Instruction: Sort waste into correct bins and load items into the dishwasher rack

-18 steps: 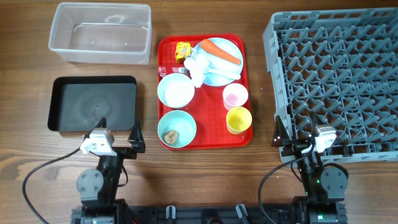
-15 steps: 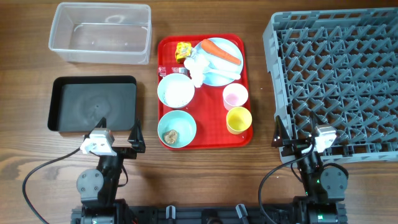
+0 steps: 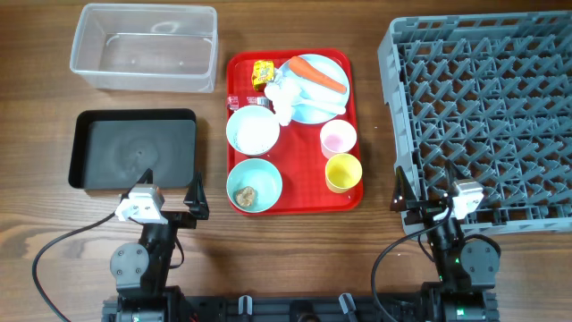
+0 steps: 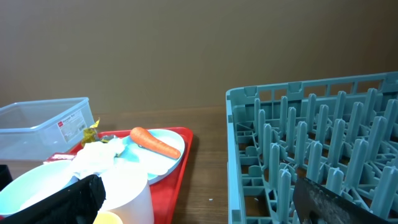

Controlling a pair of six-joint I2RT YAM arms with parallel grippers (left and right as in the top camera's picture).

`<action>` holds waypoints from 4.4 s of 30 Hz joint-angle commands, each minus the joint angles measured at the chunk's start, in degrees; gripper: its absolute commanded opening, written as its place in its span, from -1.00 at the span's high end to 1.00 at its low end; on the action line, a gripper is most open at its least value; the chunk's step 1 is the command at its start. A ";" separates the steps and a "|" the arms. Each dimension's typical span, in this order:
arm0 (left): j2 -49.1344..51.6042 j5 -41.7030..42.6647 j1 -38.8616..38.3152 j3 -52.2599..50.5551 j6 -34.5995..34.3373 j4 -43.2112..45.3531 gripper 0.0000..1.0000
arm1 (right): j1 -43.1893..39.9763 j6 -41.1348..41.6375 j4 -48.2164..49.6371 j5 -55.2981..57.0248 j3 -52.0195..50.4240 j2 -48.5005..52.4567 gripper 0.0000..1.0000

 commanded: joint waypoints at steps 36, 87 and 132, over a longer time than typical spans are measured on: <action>-0.46 -0.57 -0.44 -0.35 -0.52 -0.09 -1.00 | 0.33 0.72 0.26 1.18 -0.07 -0.31 -1.00; -0.46 -0.46 -0.44 -0.33 -0.55 4.11 -1.00 | 0.33 -6.95 6.27 0.92 0.02 -0.31 -0.99; 31.91 -0.33 -0.37 44.54 9.29 -18.29 -1.00 | 0.35 -12.02 -19.91 -11.50 49.29 33.29 -0.99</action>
